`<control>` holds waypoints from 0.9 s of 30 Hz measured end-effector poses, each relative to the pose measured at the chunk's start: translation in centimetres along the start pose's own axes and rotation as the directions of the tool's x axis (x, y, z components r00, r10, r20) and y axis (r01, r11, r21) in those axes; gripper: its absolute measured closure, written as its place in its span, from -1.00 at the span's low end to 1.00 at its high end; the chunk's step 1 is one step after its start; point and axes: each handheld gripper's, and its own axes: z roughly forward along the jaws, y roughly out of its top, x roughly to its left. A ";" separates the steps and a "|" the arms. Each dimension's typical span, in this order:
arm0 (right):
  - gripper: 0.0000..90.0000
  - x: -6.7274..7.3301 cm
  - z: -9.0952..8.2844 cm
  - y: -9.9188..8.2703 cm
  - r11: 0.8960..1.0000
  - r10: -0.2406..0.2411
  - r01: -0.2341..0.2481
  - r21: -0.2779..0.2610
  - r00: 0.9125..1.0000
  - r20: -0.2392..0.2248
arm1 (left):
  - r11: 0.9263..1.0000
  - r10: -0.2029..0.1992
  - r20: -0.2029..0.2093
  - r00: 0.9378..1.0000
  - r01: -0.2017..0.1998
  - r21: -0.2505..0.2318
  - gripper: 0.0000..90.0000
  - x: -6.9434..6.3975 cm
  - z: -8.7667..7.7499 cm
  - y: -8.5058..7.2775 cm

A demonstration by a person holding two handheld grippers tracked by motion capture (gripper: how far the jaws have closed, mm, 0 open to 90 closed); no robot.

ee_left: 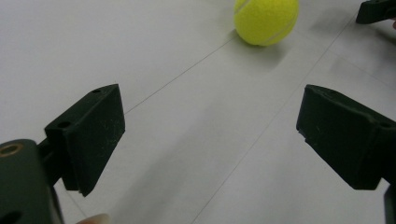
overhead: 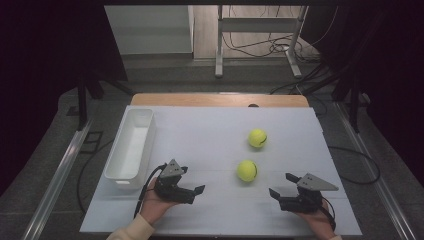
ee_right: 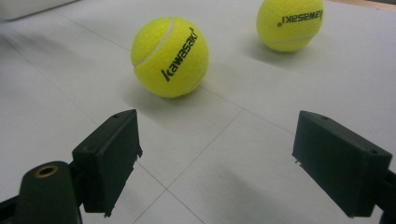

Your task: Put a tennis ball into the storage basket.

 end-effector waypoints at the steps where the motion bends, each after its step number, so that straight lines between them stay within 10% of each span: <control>1: -0.66 0.0 0.0 0.0 1.000 0.000 0.000 0.000 1.000 0.000 | 1.000 -0.001 0.004 1.000 0.001 -0.005 -0.80 -0.1 0.1 0.1; 27: -0.65 -0.1 0.4 0.2 1.000 -0.006 0.006 0.002 1.000 0.009 | 1.000 0.030 0.066 0.997 -0.030 0.003 -0.80 -1.6 2.5 2.8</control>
